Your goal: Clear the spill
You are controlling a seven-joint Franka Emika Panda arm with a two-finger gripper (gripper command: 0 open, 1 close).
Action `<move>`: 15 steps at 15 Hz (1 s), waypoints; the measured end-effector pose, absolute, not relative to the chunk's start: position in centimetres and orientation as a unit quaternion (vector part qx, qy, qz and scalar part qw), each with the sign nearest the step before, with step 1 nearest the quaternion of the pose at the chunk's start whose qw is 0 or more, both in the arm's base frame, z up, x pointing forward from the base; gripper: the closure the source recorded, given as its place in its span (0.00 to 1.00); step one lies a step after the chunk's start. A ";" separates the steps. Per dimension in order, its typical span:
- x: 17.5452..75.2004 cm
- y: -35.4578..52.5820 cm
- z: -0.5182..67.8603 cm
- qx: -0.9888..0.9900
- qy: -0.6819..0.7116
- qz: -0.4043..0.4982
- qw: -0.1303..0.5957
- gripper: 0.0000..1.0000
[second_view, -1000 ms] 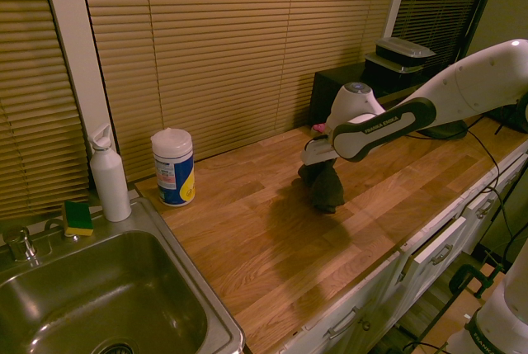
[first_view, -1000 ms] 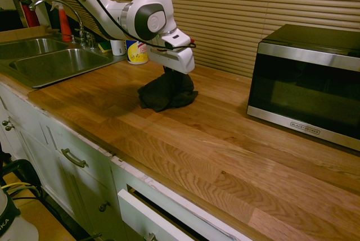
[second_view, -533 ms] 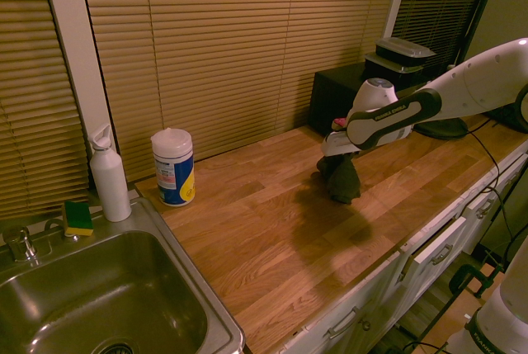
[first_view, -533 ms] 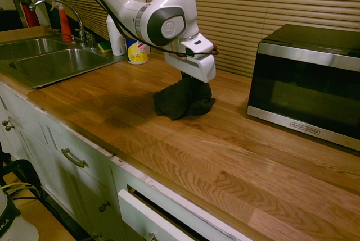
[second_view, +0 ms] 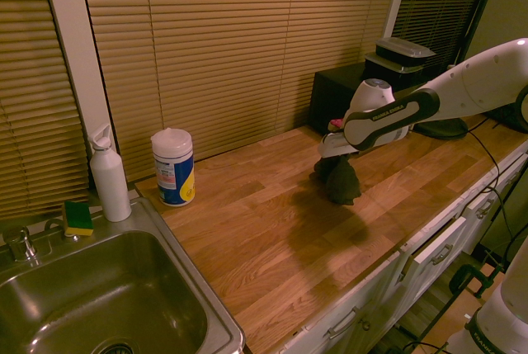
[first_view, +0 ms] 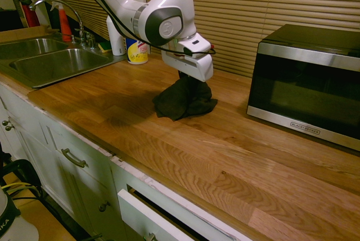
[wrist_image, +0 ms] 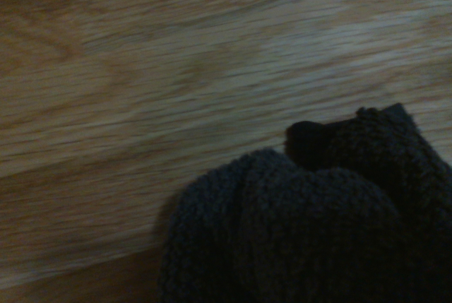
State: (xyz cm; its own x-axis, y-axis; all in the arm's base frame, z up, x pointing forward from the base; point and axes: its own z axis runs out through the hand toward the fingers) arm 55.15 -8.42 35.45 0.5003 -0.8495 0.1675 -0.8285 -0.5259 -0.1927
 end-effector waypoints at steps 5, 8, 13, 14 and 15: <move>55.6 -2.0 35.7 -0.889 0.441 -0.115 0.052 1.00; 55.4 3.4 35.8 -0.904 0.412 -0.103 0.057 1.00; 54.0 11.3 37.0 -0.912 0.394 -0.094 0.068 1.00; 53.8 12.6 37.1 -0.913 0.390 -0.093 0.067 1.00; 53.6 14.0 37.1 -0.915 0.386 -0.092 0.066 1.00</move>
